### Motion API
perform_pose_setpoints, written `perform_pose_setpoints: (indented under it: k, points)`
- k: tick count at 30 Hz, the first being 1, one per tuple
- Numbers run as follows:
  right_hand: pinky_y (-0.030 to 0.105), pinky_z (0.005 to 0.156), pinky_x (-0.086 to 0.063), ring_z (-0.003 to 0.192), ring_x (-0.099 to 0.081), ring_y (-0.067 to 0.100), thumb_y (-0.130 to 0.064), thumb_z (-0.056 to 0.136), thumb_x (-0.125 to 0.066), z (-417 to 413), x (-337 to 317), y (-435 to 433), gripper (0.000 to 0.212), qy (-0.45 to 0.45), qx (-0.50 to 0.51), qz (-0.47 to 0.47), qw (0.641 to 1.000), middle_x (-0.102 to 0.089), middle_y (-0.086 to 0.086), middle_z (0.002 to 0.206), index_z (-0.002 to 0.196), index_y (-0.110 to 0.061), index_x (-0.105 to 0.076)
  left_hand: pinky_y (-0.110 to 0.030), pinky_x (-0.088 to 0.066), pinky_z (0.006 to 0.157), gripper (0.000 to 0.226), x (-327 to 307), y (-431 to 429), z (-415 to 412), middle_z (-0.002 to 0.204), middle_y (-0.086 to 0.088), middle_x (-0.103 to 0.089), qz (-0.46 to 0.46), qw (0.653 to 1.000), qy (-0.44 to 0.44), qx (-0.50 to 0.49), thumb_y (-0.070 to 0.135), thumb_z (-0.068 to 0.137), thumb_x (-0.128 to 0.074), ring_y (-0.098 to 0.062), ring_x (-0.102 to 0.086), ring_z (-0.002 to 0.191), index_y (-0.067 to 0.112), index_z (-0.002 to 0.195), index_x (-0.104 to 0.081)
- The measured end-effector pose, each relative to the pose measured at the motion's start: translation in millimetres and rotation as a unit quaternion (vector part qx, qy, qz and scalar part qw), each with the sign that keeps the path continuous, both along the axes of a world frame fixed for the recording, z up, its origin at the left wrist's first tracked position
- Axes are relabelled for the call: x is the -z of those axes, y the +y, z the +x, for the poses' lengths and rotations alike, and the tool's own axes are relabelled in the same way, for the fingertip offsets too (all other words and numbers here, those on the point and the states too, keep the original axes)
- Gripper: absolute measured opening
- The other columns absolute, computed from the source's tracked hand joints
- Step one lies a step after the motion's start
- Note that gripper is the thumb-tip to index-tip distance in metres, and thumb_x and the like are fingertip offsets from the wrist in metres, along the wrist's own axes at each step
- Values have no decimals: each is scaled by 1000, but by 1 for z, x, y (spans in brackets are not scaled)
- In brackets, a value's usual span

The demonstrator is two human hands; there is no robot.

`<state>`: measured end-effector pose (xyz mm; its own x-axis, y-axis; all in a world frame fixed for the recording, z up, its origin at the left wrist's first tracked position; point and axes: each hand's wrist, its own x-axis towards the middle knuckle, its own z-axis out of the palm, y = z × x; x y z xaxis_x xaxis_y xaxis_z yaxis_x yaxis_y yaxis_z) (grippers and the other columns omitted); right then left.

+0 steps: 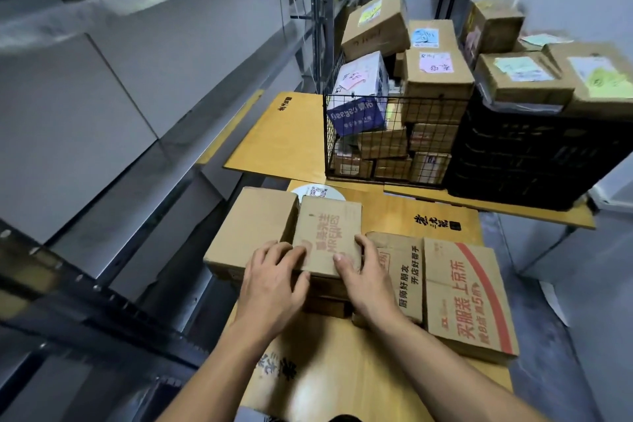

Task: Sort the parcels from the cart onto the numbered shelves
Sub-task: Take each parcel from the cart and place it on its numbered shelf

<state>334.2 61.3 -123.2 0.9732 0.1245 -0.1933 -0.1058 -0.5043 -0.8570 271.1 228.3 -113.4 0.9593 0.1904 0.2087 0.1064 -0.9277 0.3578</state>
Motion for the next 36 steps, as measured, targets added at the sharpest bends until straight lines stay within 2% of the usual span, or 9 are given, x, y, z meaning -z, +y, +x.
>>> perform_pose_setpoints:
  k: [6, 13, 17, 20, 23, 25, 28, 33, 36]
  points:
    - [40, 101, -50, 117, -59, 15, -29, 94, -68, -6, -6, -24, 46, -7, 37, 148, 988, -59, -1, 131, 130, -42, -42, -39, -41, 101, 46, -19, -13, -4, 122, 4, -56, -96, 991, -75, 54, 43, 89, -45, -16, -48, 116, 20, 125, -63]
    - [28, 94, -55, 120, -63, 15, -33, 88, -66, -16, -5, -43, 49, 3, 32, 283, 959, -64, 4, 130, 130, -46, -45, -1, -31, 92, 41, -21, -13, 0, 124, 20, -52, -310, 946, -96, -15, 43, 91, -49, 9, -46, 118, 34, 131, -55]
    - [61, 94, -53, 117, -65, 26, -36, 82, -67, -24, -2, -46, 52, 46, 39, 359, 931, -63, 7, 132, 129, -51, -51, -10, -37, 99, 42, -18, -18, 1, 132, 20, -54, -404, 913, -45, 23, 46, 92, -47, 6, -46, 124, 40, 134, -48]
    - [63, 95, -51, 119, -64, 26, -36, 87, -69, -31, 0, -47, 50, 52, 32, 366, 928, -60, 6, 136, 131, -52, -50, -26, -42, 105, 47, -18, -25, -2, 134, 25, -53, -487, 872, -38, 40, 45, 92, -48, 0, -47, 128, 35, 138, -45]
    - [35, 106, -48, 125, -58, 7, -32, 97, -60, -34, -1, -50, 42, -27, 3, 263, 964, -59, -18, 136, 129, -58, -51, -34, -42, 107, 54, -19, -29, -6, 135, 16, -54, -480, 874, -64, 33, 49, 87, -56, -5, -48, 128, 32, 138, -47]
    - [27, 110, -41, 131, -49, 2, -30, 101, -56, -34, -4, -51, 39, -61, -6, 188, 980, -52, -16, 142, 130, -56, -53, -32, -41, 106, 55, -20, -29, -9, 135, 15, -54, -454, 887, -79, 30, 53, 83, -58, -4, -49, 128, 37, 134, -48]
    - [6, 96, -40, 128, -46, -5, -53, 89, -54, -32, -12, -53, 39, -68, -12, 126, 990, -48, -11, 140, 128, -56, -52, -16, -40, 101, 49, -21, -31, -13, 130, 22, -52, -407, 907, -106, 24, 53, 82, -59, 1, -49, 125, 49, 129, -48]
    - [35, 95, -55, 117, -60, -2, -66, 80, -62, -34, -22, -47, 56, -22, -28, 240, 970, -62, -23, 128, 133, -55, -48, -2, -33, 92, 52, -21, -40, -21, 132, 13, -48, -323, 938, -117, 39, 48, 83, -62, 4, -46, 123, 44, 133, -48]
    - [36, 97, -54, 121, -62, 8, -61, 73, -71, -37, -25, -44, 67, -9, -27, 280, 960, -64, -15, 131, 134, -55, -43, -1, -30, 95, 53, -23, -40, -23, 136, 10, -44, -295, 948, -111, 52, 51, 84, -60, 4, -41, 127, 48, 134, -45]
